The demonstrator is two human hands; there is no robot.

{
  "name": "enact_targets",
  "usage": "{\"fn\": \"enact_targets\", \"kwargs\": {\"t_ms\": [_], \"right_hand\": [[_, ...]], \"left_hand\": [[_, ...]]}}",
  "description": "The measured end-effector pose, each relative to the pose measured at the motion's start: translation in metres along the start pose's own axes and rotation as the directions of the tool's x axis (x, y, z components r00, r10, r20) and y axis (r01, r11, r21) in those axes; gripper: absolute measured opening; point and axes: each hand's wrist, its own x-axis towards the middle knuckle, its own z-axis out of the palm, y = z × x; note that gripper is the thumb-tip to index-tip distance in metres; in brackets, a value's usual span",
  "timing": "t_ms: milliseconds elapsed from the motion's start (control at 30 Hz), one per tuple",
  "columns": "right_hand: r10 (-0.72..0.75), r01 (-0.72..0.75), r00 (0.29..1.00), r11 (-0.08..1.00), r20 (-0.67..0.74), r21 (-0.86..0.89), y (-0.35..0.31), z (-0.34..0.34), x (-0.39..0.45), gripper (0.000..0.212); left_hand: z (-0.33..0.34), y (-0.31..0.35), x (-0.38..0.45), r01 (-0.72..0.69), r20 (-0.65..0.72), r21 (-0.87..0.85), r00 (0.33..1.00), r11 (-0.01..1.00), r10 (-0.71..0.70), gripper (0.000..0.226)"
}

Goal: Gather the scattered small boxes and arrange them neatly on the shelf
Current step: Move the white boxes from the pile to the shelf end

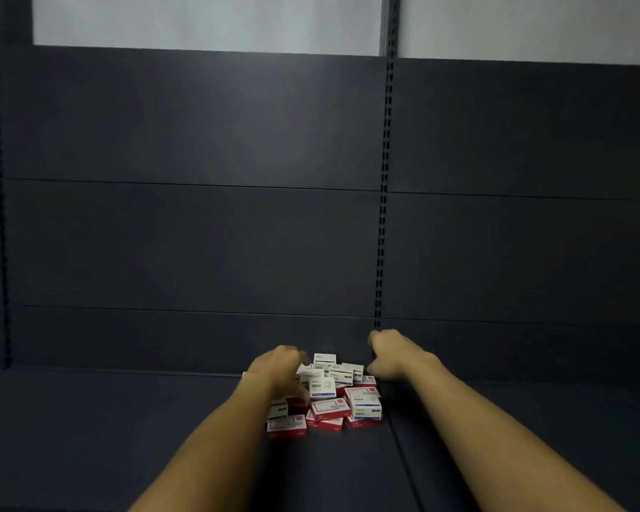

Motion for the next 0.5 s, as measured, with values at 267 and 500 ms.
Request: {"fn": "enact_targets", "kwargs": {"t_ms": [267,500], "right_hand": [[0.018,-0.019,0.999,1.000,0.035,0.024,0.015,0.013,0.019,0.048],[0.004,-0.005,0.998,1.000,0.062,0.020,0.022,0.025,0.040,0.047]], "left_hand": [[0.023,0.003,0.029,-0.047,0.053,-0.086,0.997,0.995,0.052,0.070],[0.025,0.002,0.039,-0.154,0.028,-0.079,0.987,0.985,0.157,0.047]]}}
